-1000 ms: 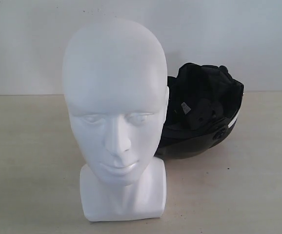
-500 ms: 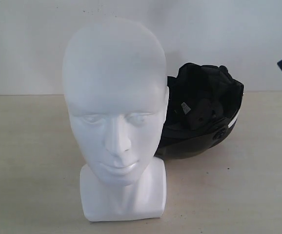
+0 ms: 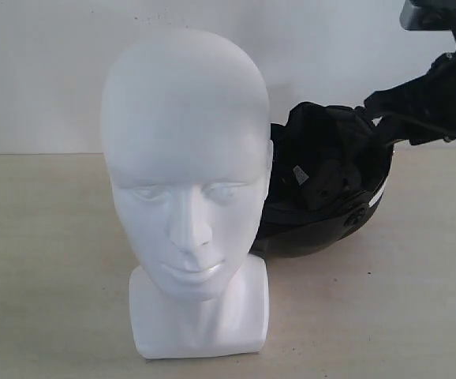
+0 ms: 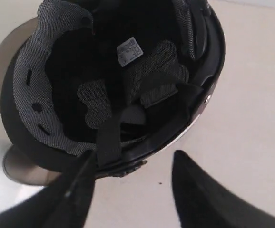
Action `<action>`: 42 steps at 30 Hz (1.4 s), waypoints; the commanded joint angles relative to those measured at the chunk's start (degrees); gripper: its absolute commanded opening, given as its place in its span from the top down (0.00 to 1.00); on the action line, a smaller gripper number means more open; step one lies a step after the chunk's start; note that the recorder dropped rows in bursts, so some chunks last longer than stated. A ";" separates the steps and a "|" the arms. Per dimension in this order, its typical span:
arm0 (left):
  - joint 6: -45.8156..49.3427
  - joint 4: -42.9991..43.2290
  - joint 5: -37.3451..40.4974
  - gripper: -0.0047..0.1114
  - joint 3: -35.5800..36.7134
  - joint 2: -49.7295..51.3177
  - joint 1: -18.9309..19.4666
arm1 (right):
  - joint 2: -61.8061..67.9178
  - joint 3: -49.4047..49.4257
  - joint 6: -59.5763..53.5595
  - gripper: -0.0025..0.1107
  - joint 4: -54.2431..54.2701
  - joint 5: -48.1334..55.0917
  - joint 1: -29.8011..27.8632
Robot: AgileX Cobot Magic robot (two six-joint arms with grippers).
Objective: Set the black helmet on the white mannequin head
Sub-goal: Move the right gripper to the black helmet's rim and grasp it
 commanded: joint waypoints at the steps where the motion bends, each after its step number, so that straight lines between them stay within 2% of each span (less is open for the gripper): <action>1: 0.12 -0.33 -0.02 0.92 0.15 -0.17 0.18 | 3.81 -0.32 10.50 0.42 0.66 -0.47 0.07; 15: 0.12 -0.33 -0.02 0.92 0.15 -0.17 0.18 | 12.65 -0.32 24.30 0.42 0.66 -11.88 -0.03; 27: 0.12 -0.33 -0.02 0.92 0.15 -0.17 0.18 | 18.57 -0.32 24.98 0.42 0.78 -18.43 -0.03; 35: 0.12 -0.33 -0.02 0.92 0.15 -0.17 0.18 | 22.63 -0.32 24.98 0.48 1.13 -22.18 -0.03; 37: 0.12 -0.33 -0.02 0.92 0.15 -0.17 0.18 | 22.86 -0.32 24.98 0.53 0.78 -22.41 -0.03; 38: 0.12 -0.33 -0.02 0.92 0.15 -0.17 0.18 | 22.86 -0.32 24.71 0.60 0.65 -22.50 -0.03; 42: 0.12 -0.33 -0.02 0.92 0.15 -0.17 0.18 | 22.10 -0.32 22.84 0.98 -0.13 -21.62 -0.03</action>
